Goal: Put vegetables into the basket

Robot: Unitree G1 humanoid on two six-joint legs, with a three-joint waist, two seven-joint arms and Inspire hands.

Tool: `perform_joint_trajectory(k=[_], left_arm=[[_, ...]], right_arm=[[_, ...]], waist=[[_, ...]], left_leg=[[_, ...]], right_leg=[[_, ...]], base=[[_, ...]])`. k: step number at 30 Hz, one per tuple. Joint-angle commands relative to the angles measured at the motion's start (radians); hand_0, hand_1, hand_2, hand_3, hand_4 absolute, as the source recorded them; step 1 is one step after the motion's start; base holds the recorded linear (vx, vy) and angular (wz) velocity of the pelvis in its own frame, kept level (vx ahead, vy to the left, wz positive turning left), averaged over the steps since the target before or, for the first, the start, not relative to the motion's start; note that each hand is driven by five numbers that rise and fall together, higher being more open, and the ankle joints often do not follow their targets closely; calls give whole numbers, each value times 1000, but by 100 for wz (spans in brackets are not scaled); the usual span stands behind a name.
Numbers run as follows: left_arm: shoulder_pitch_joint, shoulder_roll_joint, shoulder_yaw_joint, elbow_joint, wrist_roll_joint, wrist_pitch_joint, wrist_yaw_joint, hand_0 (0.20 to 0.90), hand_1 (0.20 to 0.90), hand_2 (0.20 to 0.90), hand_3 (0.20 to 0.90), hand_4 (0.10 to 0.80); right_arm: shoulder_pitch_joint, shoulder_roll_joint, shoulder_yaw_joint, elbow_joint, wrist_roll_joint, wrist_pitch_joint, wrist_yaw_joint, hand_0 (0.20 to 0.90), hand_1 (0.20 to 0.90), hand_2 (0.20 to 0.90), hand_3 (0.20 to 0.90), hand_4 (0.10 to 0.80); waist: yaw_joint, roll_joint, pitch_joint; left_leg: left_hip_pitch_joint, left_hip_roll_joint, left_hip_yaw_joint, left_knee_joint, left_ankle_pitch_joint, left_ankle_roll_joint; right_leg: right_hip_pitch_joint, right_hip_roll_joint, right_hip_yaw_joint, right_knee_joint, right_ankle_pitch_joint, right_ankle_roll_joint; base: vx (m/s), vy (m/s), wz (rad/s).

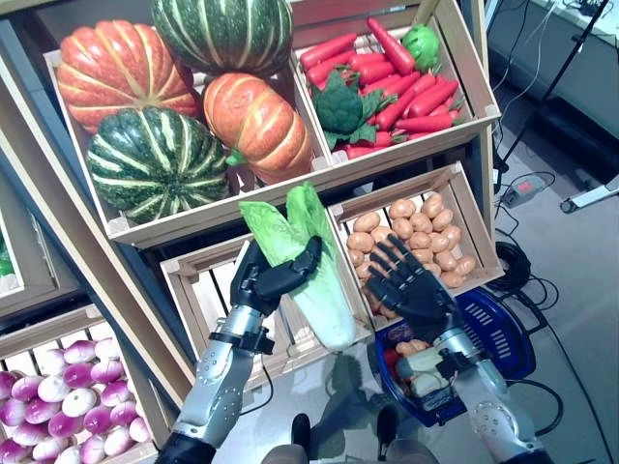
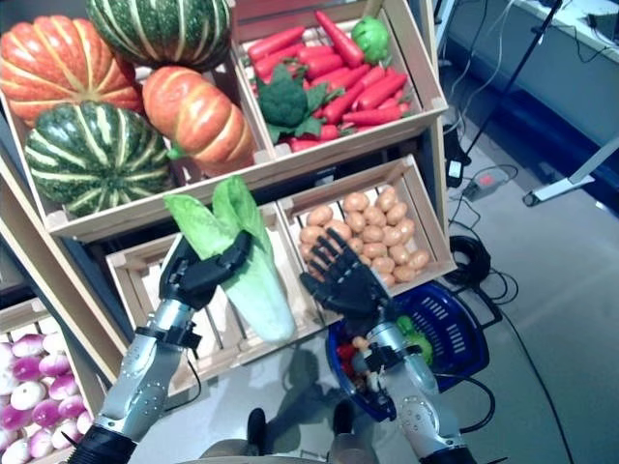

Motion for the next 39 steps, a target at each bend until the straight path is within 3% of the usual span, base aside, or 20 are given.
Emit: perform_joint_trajectory(k=[1, 9, 20, 27, 31, 39], left_arm=[[-91, 12, -4, -118, -43, -74, -79, 300, 300, 300, 300, 400], [-93, 41, -29, -143, -90, -62, -119, 300, 300, 300, 300, 400], [-76, 65, -24, -162, -104, -52, -149, 300, 300, 300, 300, 400], [-91, 74, -21, -165, -125, -25, -176, 300, 300, 300, 300, 400], [-96, 78, -14, -159, -197, 18, -223, 300, 300, 300, 300, 400], [-112, 78, -13, -172, -314, 104, -380, 300, 300, 300, 300, 400]], right_arm=[[-28, -3, 45, -84, 81, 27, 11, 900, 900, 900, 900, 800], [-39, -62, 104, -70, 38, 189, 25, 900, 900, 900, 900, 800], [-26, -108, 92, -75, 1, 236, 21, 900, 900, 900, 900, 800], [-51, -138, 79, -63, 42, 216, 108, 900, 900, 900, 900, 800], [-71, -147, 54, -83, 109, 199, 217, 900, 900, 900, 900, 800], [-76, -167, 35, -67, 157, 303, 414, 900, 900, 900, 900, 800]], waist=[[5, -33, -125], [15, -40, -145], [17, -49, -164], [20, -51, -165], [23, -52, -170], [27, -55, -177]], left_leg=[[-7, -36, -3, 1, -45, 6], [-2, -34, -4, 1, -49, 7], [-1, -29, -5, 1, -50, 6], [1, -26, -5, 1, -47, 5], [2, -24, -8, 1, -48, 3], [3, -21, -7, 1, -49, 3]], right_leg=[[56, -4, -20, 1, -10, -24], [60, -7, -26, 1, -13, -21], [60, -9, -25, 1, -11, -17], [62, -10, -27, 1, -8, -14], [64, -13, -30, 1, -7, -10], [65, -17, -35, 1, -7, -8]], base=[[0, 0, 0], [0, 0, 0], [3, -1, 0], [0, 0, 0], [0, 0, 0], [0, 0, 0]])
